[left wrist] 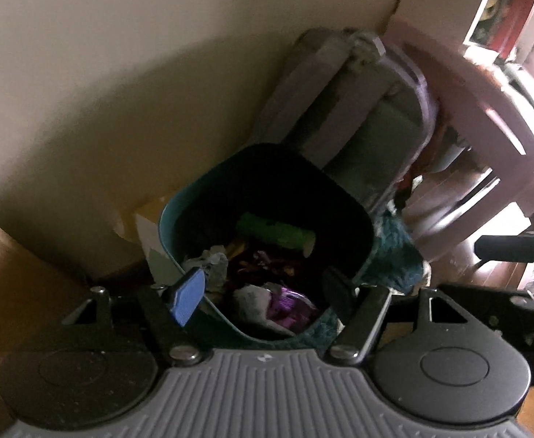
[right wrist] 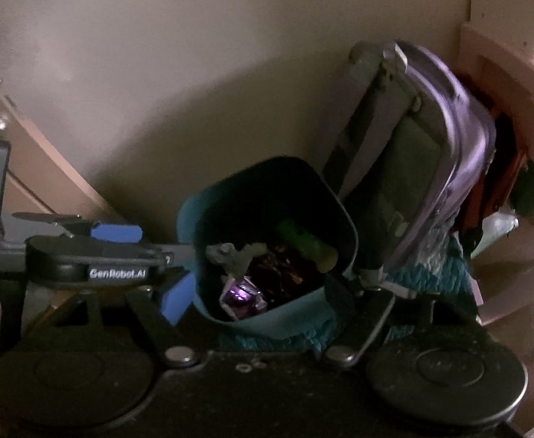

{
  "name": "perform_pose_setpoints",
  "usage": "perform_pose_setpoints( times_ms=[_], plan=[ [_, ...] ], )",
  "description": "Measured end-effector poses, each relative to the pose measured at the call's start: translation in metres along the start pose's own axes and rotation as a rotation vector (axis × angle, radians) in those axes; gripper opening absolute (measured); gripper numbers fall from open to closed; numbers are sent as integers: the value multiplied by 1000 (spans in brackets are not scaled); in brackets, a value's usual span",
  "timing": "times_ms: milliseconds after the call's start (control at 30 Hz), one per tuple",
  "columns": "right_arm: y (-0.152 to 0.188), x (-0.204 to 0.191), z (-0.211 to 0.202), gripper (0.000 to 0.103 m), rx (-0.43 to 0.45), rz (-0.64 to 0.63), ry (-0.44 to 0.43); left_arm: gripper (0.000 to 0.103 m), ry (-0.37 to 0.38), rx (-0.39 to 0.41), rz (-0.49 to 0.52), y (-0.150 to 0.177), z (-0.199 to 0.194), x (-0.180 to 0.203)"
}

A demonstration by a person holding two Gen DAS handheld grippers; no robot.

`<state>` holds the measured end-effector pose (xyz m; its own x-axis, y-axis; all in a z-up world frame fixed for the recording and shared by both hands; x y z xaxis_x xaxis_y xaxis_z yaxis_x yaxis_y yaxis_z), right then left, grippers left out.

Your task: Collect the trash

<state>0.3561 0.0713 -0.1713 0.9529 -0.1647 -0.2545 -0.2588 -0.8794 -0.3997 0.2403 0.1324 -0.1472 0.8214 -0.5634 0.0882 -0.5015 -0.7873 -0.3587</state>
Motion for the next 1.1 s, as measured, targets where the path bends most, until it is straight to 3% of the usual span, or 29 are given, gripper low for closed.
perform_pose_setpoints(
  times_ms=[300, 400, 633, 700, 833, 1100],
  plan=[
    [30, -10, -71, 87, 158, -52, -42, 71, 1, 127, -6, 36, -75, 21],
    [40, -17, -93, 90, 217, -77, -36, 79, 4, 162, -5, 46, -96, 24],
    [56, -37, -134, 103, 344, -144, 12, 84, 20, 252, 1, 56, -136, 22],
    [57, -43, -139, 103, 367, -145, 31, 97, 46, 271, 1, 57, -144, 19],
    [57, -49, -143, 103, 394, -87, 58, 101, 95, 315, 14, 57, -157, 7],
    [62, -64, -138, 103, 432, 79, 120, 101, 154, 297, 84, 54, -166, -20]
  ],
)
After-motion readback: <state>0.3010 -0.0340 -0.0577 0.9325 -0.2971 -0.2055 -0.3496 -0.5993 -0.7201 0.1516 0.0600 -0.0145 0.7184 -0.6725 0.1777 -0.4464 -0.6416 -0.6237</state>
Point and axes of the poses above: each gripper's, at about its wrist camera, not at the fingertips, and z roughly the way its jaws point, x to its right, y to its underside, the point moved 8 cm from there along z, roughly the way its jaws point, and after that the axes turned 10 degrees about -x, right-handed, at the moved point
